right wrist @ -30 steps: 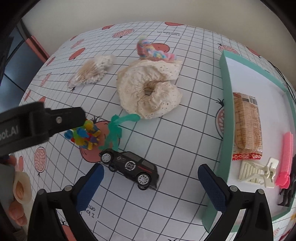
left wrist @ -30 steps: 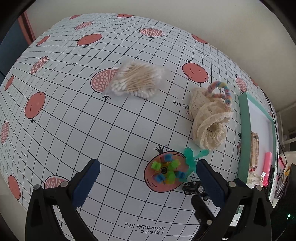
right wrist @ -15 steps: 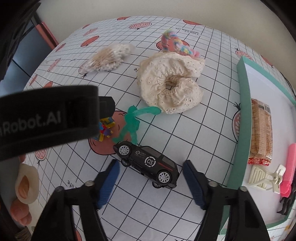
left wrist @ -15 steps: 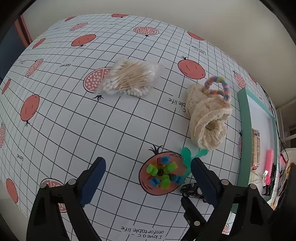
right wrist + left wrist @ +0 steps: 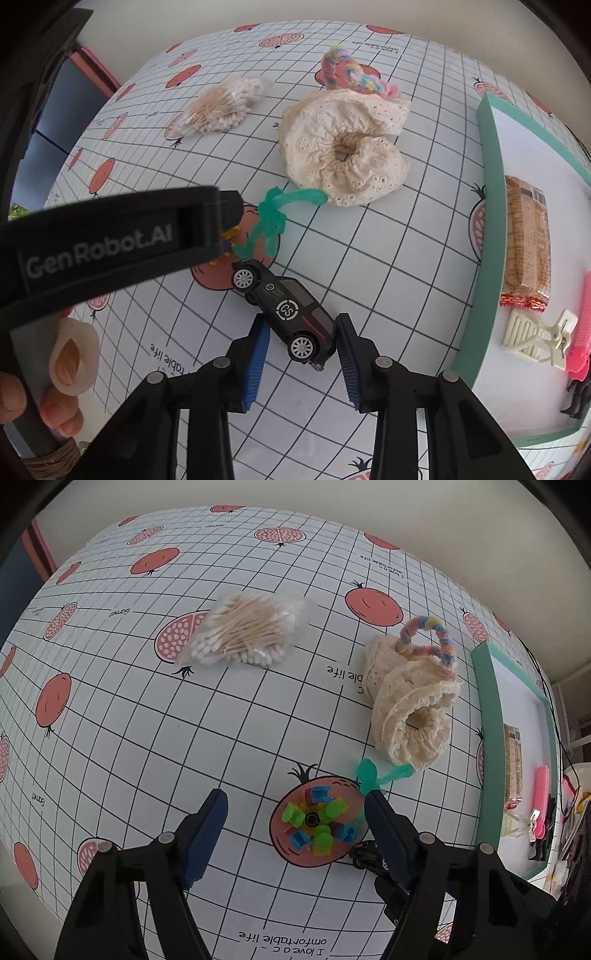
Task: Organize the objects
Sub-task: 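Grasp the colourful block toy with the left tool while the right tool grasps the black car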
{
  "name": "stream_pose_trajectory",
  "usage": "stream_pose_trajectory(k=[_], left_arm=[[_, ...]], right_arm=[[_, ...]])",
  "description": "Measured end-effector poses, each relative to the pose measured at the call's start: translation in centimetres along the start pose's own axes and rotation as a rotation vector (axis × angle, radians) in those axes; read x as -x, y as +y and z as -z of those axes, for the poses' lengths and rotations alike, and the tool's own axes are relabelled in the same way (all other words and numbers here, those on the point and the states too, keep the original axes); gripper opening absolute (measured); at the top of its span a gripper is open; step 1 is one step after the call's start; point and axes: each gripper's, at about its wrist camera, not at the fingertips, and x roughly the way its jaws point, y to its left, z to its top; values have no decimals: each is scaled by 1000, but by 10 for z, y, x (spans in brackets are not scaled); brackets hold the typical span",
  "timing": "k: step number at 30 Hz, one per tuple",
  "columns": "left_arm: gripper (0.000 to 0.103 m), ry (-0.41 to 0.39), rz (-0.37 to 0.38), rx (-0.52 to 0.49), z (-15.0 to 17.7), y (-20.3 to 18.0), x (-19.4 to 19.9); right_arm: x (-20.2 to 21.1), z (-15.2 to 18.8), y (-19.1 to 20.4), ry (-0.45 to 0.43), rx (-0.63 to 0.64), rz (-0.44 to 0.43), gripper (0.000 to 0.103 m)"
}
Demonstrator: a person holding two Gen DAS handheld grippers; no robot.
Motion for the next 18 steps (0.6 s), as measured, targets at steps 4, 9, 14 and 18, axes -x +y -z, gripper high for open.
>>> stream_pose_trajectory(k=[4, 9, 14, 18], left_arm=[[61, 1, -8, -11, 0, -1, -1], [42, -1, -10, -25, 0, -3, -1], [37, 2, -32, -53, 1, -4, 0], [37, 7, -37, -43, 1, 0, 1]], right_arm=[[1, -1, 1, 3, -1, 2, 40], [-1, -8, 3, -1, 4, 9, 40], [-5, -11, 5, -11, 11, 0, 55], [-21, -22, 24, -23, 39, 38, 61]])
